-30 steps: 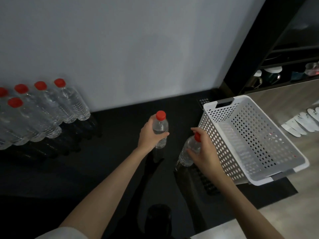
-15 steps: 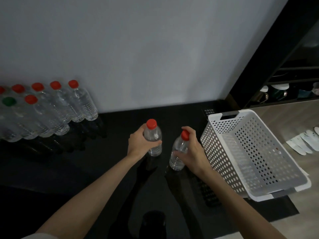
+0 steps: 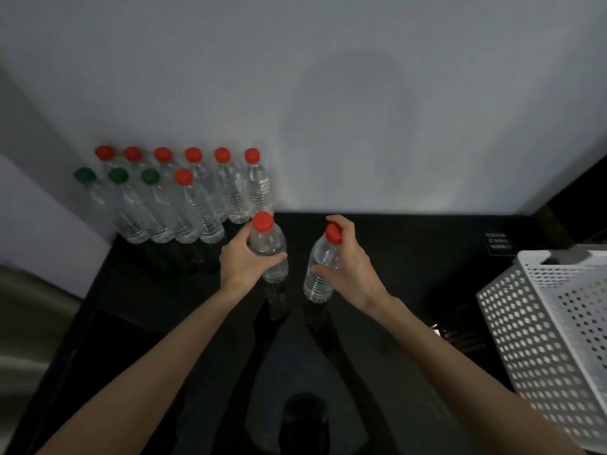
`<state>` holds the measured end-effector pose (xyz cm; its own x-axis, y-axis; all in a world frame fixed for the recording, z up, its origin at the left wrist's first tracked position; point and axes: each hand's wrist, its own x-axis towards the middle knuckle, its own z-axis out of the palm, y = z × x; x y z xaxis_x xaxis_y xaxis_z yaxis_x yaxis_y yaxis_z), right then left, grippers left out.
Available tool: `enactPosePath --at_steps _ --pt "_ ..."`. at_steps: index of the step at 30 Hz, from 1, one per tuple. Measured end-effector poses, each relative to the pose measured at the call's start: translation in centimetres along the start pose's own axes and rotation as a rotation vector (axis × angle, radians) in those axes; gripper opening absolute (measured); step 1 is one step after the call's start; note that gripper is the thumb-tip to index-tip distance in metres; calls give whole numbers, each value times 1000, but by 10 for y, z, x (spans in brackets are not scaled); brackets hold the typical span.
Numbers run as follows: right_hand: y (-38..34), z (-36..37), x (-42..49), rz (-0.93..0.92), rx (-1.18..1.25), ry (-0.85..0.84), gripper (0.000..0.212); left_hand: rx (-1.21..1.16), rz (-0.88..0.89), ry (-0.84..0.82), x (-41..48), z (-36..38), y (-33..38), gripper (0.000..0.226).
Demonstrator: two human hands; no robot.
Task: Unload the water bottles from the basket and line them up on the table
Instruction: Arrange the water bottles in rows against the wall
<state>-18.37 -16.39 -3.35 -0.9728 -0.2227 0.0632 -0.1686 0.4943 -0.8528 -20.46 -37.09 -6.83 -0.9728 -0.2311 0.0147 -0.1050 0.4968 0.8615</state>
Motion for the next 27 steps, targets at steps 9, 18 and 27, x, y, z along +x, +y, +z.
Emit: enactPosePath --at_steps 9,18,27 --pt "-29 83 78 14 -23 -51 83 2 -58 11 59 -52 -49 68" --pt "-27 119 138 58 -22 10 80 -40 -32 -58 103 -54 -65 67" --pt "-15 129 157 66 16 49 71 -179 73 -105 112 -52 -86 70"
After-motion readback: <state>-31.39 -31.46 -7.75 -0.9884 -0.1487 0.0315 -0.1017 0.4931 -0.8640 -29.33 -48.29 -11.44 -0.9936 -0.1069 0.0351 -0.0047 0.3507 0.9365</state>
